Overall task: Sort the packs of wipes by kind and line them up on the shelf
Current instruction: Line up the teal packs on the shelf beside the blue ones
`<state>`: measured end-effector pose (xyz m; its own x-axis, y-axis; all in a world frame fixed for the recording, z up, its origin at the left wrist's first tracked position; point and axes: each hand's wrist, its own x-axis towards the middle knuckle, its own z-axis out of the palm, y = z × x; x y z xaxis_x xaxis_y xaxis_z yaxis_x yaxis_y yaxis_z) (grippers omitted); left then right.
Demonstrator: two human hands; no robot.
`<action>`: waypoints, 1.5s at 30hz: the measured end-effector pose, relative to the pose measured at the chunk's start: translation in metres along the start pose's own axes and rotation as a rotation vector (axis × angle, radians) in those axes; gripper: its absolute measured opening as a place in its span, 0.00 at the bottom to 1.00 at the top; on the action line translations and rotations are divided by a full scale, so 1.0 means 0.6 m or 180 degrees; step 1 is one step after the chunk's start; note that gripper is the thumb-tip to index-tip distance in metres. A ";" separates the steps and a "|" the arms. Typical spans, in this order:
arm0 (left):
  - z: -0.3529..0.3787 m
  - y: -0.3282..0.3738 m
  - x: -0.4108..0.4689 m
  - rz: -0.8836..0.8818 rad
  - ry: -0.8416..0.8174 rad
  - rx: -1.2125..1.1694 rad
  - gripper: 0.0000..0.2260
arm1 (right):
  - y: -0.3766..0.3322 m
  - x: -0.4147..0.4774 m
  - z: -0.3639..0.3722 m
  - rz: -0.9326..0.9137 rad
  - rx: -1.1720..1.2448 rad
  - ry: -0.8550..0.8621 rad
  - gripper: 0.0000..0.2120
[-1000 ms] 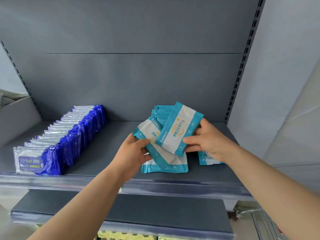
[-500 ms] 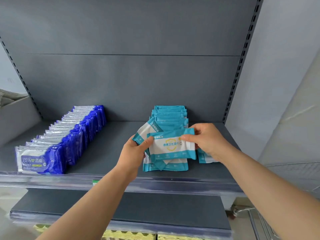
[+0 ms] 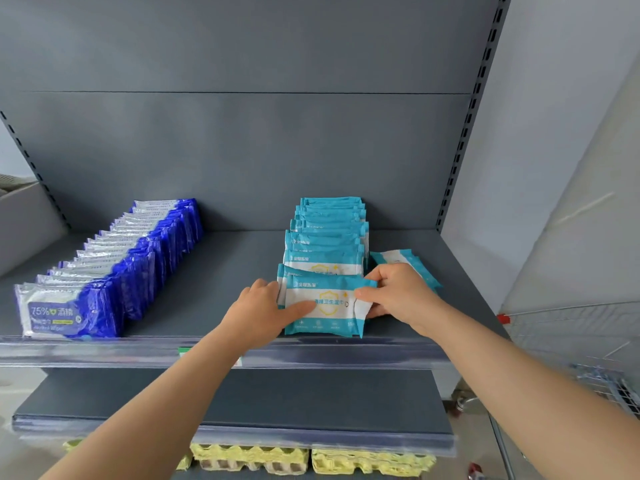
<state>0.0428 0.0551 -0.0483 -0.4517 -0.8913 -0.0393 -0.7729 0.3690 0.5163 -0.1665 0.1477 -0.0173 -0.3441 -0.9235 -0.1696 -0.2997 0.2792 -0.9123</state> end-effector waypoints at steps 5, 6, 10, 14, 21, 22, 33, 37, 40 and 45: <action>0.004 0.012 0.009 -0.0221 0.0347 -0.0041 0.22 | -0.003 0.025 -0.075 -0.0642 -0.1039 0.1210 0.07; 0.003 0.017 0.012 -0.0244 0.0444 0.0025 0.22 | 0.001 0.035 -0.094 -0.0538 -0.1424 0.1406 0.10; 0.008 0.028 0.020 -0.0314 0.0615 0.0203 0.23 | 0.030 0.064 -0.116 0.0590 -0.2187 0.0993 0.22; 0.016 0.029 0.022 -0.0383 0.0655 0.0100 0.25 | 0.037 0.071 -0.111 0.0842 -0.1265 0.0727 0.25; 0.019 0.031 0.012 -0.0187 0.1359 -0.0518 0.35 | 0.033 0.028 -0.153 0.0454 0.0590 0.0481 0.11; 0.017 0.036 0.009 -0.0158 0.1422 -0.0605 0.34 | 0.029 0.020 -0.159 0.0355 0.0845 0.0434 0.11; 0.001 0.045 -0.010 0.0072 0.0472 -0.1849 0.06 | 0.014 0.003 -0.075 0.0242 0.1406 0.0135 0.10; 0.002 0.048 -0.021 0.0285 0.0162 -0.1998 0.03 | 0.016 0.006 -0.038 0.0302 0.1438 -0.0032 0.11; 0.008 0.047 -0.017 0.0283 0.0177 -0.2028 0.02 | 0.015 0.005 -0.026 0.0314 0.1317 -0.0212 0.11; 0.001 0.020 -0.004 -0.0087 0.0229 -0.2767 0.03 | 0.017 0.003 -0.037 0.0236 0.1065 0.0072 0.07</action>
<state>0.0342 0.0621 -0.0426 -0.3861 -0.9222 -0.0221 -0.1558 0.0416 0.9869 -0.1897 0.1548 -0.0185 -0.3747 -0.8969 -0.2350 0.0342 0.2400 -0.9702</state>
